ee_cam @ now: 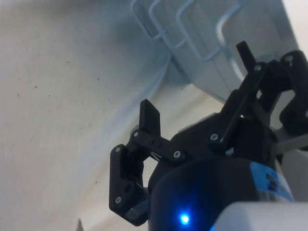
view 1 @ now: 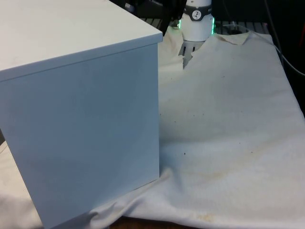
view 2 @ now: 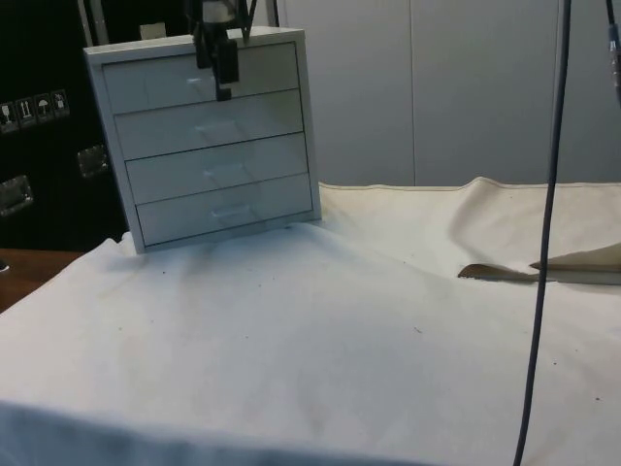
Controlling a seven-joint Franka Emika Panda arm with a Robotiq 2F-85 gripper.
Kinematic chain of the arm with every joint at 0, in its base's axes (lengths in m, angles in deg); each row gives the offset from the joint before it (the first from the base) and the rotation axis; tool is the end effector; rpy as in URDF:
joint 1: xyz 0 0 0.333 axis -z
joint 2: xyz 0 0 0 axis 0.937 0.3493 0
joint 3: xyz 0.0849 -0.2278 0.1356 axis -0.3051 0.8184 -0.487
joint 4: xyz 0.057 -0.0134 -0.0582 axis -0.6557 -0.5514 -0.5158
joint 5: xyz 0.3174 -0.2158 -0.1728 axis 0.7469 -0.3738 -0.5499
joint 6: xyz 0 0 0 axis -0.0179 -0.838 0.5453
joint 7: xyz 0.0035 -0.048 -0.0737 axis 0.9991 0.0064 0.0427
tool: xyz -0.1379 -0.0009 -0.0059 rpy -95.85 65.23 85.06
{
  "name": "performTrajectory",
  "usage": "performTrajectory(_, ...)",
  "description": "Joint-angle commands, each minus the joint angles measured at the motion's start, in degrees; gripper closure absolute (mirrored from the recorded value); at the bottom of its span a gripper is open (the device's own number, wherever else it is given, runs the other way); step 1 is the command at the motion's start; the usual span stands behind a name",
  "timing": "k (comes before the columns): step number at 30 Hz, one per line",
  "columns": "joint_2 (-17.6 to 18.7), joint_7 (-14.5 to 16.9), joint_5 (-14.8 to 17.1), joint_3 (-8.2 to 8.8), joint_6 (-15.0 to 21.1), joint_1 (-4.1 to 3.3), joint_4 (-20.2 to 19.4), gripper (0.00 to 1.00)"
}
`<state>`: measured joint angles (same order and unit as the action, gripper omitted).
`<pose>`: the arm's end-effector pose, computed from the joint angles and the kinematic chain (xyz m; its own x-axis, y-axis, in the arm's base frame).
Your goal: Open the drawer, then close it.
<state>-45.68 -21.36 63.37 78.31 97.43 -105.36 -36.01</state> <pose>0.6557 -0.0641 0.3414 0.7295 0.6837 -0.0186 0.6084 -0.6363 0.4742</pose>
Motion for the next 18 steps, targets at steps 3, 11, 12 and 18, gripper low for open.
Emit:
performTrajectory(3, 0.69, -1.2, -2.23, 0.74, 0.97, -0.17, 0.11, 0.0)
performTrajectory(11, 2.01, -2.75, -4.24, 0.92, 1.95, -0.11, -0.11, 0.0)
performTrajectory(12, 2.23, -2.98, -4.3, 0.92, 2.18, -0.11, -0.17, 0.0)
performTrajectory(18, 3.32, -3.44, -4.13, 1.38, 3.9, -0.11, -0.63, 0.0)
